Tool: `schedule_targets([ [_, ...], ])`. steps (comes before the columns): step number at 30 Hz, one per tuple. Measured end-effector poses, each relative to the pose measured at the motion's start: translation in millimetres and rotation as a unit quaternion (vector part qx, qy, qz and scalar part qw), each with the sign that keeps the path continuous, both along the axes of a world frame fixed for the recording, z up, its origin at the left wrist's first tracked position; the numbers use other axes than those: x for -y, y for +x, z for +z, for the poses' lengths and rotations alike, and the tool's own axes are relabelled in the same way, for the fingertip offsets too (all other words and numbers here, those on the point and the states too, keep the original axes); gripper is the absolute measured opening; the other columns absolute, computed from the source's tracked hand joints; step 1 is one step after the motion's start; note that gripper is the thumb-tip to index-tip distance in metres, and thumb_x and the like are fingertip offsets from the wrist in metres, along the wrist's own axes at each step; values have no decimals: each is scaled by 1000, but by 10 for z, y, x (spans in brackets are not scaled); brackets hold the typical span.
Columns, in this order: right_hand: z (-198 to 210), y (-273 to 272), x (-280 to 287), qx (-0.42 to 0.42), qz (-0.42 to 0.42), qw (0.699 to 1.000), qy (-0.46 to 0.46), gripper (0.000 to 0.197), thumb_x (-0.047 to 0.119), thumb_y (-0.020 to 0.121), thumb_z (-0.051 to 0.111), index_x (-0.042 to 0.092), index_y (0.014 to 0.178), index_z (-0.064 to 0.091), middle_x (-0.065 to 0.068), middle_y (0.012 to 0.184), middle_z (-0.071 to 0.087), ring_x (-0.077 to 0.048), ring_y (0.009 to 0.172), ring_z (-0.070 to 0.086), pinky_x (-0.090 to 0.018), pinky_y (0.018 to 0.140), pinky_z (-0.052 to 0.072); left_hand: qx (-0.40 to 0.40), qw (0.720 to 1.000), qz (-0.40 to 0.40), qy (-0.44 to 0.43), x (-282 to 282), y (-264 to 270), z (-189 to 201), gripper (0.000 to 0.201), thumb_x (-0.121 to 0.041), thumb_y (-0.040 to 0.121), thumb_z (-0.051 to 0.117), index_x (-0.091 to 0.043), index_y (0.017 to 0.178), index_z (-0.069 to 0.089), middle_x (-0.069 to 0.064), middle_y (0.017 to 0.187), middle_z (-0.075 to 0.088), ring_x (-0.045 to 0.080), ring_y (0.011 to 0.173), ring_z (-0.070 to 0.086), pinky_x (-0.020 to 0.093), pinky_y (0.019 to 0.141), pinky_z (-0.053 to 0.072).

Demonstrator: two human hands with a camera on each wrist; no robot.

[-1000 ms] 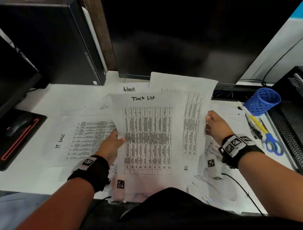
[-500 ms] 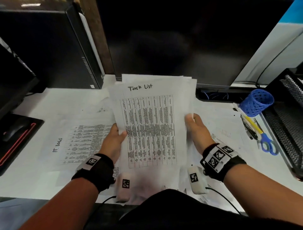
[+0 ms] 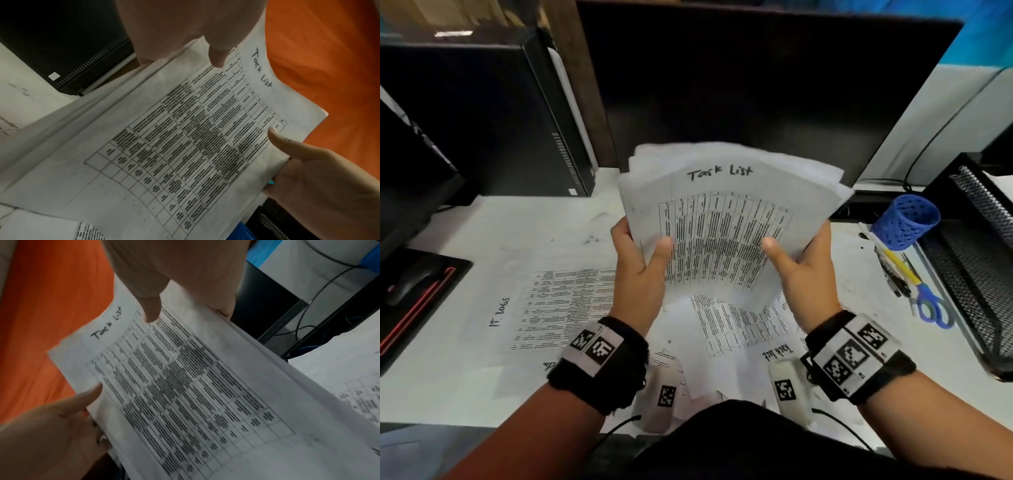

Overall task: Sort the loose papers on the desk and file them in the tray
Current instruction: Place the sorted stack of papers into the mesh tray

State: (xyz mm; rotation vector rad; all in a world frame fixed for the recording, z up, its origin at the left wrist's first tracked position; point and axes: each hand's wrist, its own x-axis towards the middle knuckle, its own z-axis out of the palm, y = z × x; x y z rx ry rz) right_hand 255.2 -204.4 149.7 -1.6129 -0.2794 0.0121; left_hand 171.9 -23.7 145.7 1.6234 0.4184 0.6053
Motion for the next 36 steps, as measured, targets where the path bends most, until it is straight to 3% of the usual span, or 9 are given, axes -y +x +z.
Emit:
schedule_targets([
  [6,402,120,-67,104,-29,993,58,58,7,88,62,15,135,29,-10,127,48,-16,109,56,-37,94,51,7,1000,-9,-26,-21,48,58,55,-10,88,62,-30,128,30,-12,123,58,1,112,57,25,93,47],
  [9,585,156,-120,189,-31,981,13,63,6,90,59,22,141,27,-13,133,47,-5,97,53,-20,90,47,1,999,-13,-51,-18,68,-30,44,-14,92,58,-36,125,38,-14,122,60,3,113,57,29,95,45],
  [12,614,241,-150,249,-34,959,-131,41,16,93,55,27,131,48,0,126,53,20,99,41,3,87,30,-21,996,-18,-79,-4,76,-143,33,-18,96,52,-44,116,46,-18,116,61,1,109,57,26,91,44],
  [15,617,269,-151,231,-65,962,-133,31,17,92,54,28,121,52,1,119,56,18,99,44,1,83,33,-48,996,-5,-78,7,88,-233,28,-21,97,51,-46,111,47,-22,112,60,-3,106,55,23,89,42],
  [19,598,253,-98,177,-54,982,-24,53,12,89,61,29,132,35,1,109,56,-1,92,57,-15,83,49,-75,994,27,-75,-8,120,-349,31,-22,96,52,-38,122,48,-21,111,59,0,105,55,29,95,42],
  [21,482,290,-63,108,-33,993,27,56,9,87,64,23,133,35,2,118,55,-2,102,59,-20,88,50,-83,993,36,-70,-23,128,-389,34,-20,96,52,-33,128,49,-18,115,60,7,112,55,35,104,40],
  [26,85,330,13,-18,-12,999,-29,42,18,89,63,20,126,45,7,120,61,-8,111,59,-36,100,48,-78,994,41,-68,-44,137,-345,41,-16,97,50,-27,136,45,-10,130,56,11,124,49,42,112,34],
  [32,-109,280,90,-61,12,995,-79,33,20,93,56,26,124,45,16,113,61,-4,110,57,-32,100,45,-32,994,42,-92,-45,228,-63,47,-14,98,49,-24,142,39,-9,135,54,8,125,49,38,111,35],
  [36,-90,276,220,-63,16,991,-121,19,21,96,51,30,112,48,19,101,61,6,95,56,-19,83,44,-16,993,38,-109,28,323,132,47,-16,98,49,-26,142,38,-10,134,55,7,123,51,34,108,37],
])
